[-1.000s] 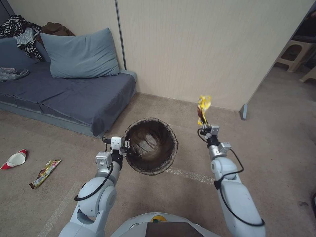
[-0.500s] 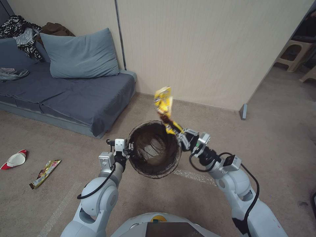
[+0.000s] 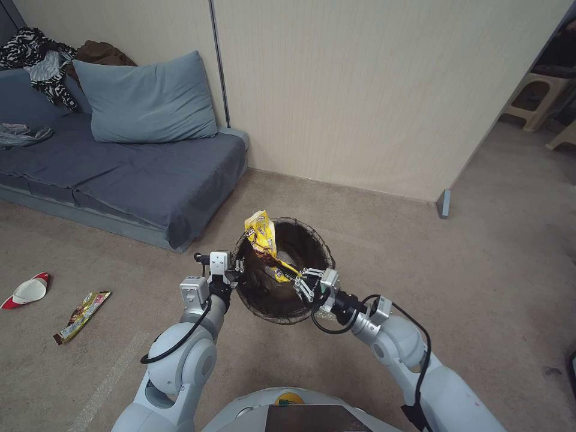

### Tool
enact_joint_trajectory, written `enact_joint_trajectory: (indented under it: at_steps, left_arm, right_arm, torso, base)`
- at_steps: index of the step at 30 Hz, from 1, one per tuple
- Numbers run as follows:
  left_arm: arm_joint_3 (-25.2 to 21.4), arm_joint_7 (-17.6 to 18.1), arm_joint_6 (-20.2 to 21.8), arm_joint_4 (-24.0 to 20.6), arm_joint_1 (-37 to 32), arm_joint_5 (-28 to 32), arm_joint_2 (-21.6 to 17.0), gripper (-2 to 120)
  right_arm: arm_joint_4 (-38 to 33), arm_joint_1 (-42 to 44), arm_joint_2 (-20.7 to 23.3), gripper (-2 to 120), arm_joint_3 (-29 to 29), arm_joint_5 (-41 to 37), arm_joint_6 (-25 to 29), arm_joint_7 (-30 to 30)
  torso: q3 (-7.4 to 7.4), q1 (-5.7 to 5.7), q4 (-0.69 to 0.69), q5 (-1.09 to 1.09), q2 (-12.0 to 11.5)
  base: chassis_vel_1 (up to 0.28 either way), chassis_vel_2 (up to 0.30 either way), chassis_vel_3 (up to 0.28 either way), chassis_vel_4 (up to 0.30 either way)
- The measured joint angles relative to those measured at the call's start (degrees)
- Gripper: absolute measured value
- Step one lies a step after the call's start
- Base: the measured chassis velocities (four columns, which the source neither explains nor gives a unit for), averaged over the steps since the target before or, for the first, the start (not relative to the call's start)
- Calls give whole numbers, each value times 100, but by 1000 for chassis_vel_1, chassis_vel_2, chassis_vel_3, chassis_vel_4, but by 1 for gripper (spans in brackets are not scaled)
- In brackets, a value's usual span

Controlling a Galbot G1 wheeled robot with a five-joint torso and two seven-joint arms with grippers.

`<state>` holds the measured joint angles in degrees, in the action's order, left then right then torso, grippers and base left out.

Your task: Pick up the trash bin, then pick up the garbage from the floor and place it into the trash bin.

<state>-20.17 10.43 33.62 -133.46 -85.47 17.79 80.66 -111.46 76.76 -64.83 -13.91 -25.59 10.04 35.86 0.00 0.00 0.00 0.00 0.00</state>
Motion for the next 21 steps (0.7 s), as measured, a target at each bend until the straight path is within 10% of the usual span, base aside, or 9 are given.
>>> enact_joint_trajectory:
  at_steps: [5, 21]
  left_arm:
    - [-10, -1, 2, -2, 4, -3, -2, 0]
    - [-28, -13, -62, 34, 36, -238, -27, 0]
  right_arm:
    - [154, -3, -104, -1, 7, 175, 75, -2]
    - [71, 61, -93, 61, -104, 286, 182, 78]
  torso:
    - [0, 0, 0, 0, 0]
    - [0, 0, 0, 0, 0]
  base:
    - [0, 0, 0, 0]
    - [0, 0, 0, 0]
